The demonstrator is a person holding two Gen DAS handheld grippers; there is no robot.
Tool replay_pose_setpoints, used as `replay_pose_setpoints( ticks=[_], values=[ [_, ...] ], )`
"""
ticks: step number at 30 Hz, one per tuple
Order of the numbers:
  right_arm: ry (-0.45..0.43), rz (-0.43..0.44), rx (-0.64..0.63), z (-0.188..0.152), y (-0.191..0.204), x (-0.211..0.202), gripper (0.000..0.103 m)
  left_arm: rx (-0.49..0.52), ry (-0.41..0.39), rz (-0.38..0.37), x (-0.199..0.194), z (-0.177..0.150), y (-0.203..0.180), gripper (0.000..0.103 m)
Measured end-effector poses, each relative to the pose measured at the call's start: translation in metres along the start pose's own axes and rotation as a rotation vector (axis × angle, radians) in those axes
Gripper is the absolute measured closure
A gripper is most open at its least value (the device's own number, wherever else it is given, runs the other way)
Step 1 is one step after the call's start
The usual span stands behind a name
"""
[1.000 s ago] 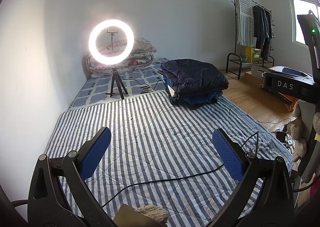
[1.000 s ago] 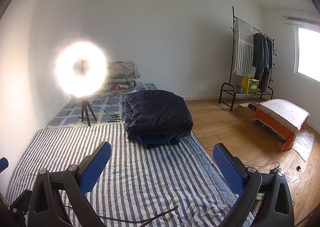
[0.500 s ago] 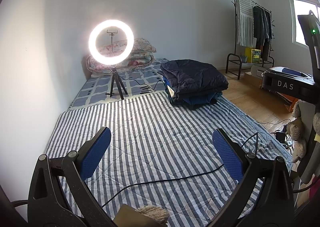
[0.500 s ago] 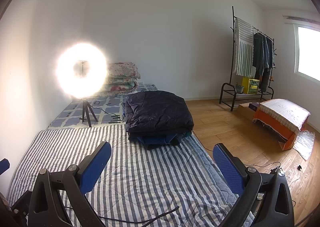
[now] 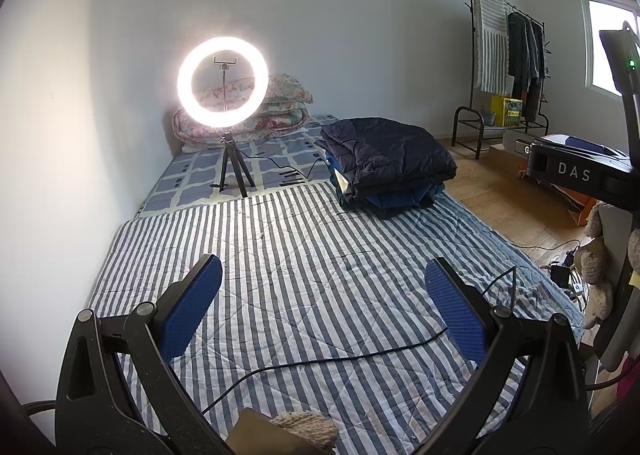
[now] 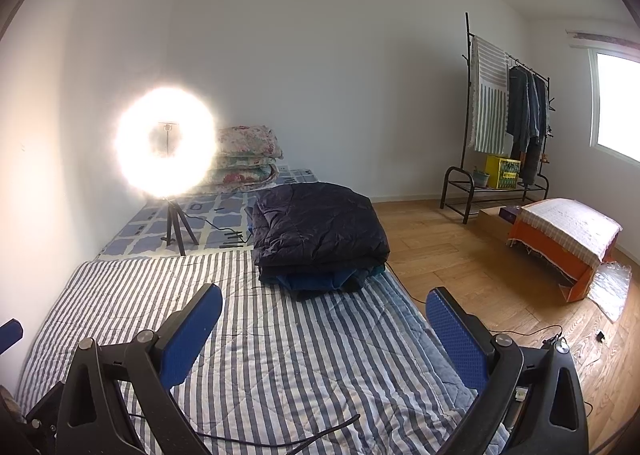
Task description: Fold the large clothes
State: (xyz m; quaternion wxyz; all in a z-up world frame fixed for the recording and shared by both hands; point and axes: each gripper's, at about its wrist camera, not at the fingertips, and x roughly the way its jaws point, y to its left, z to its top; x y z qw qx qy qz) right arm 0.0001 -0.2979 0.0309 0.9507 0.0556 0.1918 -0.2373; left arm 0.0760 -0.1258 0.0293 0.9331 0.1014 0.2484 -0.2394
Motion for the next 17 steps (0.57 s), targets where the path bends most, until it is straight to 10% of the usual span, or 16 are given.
replay_pose_setpoints(
  ticks=[17],
  values=[
    [0.004,0.003,-0.006,-0.0021,0.0023,-0.0001,0.000,-0.016,-0.009,0.010,-0.0029,0.0011,0.0049,0.000]
  ],
)
